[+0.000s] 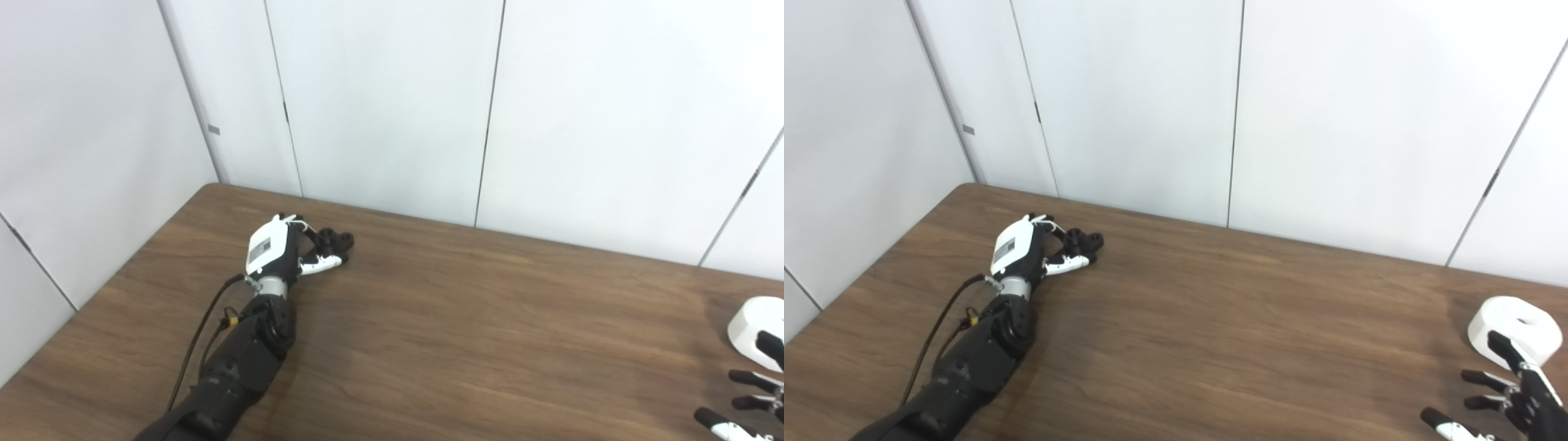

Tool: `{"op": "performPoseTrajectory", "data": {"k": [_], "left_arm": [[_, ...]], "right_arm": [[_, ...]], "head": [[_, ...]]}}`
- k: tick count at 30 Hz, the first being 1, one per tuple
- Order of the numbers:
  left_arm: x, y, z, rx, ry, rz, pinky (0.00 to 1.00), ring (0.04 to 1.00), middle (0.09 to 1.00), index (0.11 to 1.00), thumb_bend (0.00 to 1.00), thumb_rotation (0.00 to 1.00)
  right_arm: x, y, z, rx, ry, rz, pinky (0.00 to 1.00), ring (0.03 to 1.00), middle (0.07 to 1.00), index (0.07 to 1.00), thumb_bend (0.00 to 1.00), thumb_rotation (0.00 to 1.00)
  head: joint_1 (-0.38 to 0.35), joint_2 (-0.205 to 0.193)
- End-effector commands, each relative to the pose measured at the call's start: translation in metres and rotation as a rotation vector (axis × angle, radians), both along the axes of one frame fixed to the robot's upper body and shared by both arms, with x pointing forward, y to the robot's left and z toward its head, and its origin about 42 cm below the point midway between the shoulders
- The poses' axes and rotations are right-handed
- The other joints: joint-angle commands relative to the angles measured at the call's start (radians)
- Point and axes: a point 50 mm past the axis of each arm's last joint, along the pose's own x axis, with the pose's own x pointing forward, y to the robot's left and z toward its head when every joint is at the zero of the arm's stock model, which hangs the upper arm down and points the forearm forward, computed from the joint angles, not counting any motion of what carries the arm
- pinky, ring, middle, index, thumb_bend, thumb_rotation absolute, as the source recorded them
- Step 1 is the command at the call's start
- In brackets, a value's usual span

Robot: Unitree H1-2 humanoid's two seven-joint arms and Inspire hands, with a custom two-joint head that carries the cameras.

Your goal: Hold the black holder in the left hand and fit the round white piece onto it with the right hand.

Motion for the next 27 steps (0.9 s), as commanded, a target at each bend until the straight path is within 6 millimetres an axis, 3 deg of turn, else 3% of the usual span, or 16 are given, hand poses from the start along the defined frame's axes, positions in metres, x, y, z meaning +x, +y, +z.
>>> {"op": "performPoseTrajectory", "data": {"k": [1,12,18,27], "left_arm": [[-0.005,0.012,-0.008,0.057,0.068,0.014,0.97,0.971,0.874,0.484,0.52,0.05],[-0.011,0.003,-0.014,-0.008,0.087,-0.108,1.00,0.991,0.891,0.485,0.52,0.06],[-0.012,-0.029,-0.011,-0.075,0.084,-0.312,1.00,1.000,0.925,0.485,0.52,0.06],[-0.009,-0.080,-0.007,-0.148,0.106,-0.595,1.00,1.000,0.990,0.483,0.53,0.06]], "right_arm": [[0.005,-0.005,0.021,-0.026,-0.091,0.008,0.51,0.681,0.883,0.853,0.66,0.13],[0.009,-0.001,0.020,-0.027,-0.095,0.005,0.51,0.664,0.868,0.853,0.65,0.13],[0.011,0.003,0.019,-0.022,-0.096,0.006,0.50,0.669,0.868,0.846,0.67,0.17],[0.015,0.011,0.019,-0.034,-0.118,0.002,0.48,0.657,0.855,0.841,0.67,0.13]], "head": [[0.001,0.001],[-0.021,-0.002],[-0.041,-0.002],[-0.099,0.003]]}}
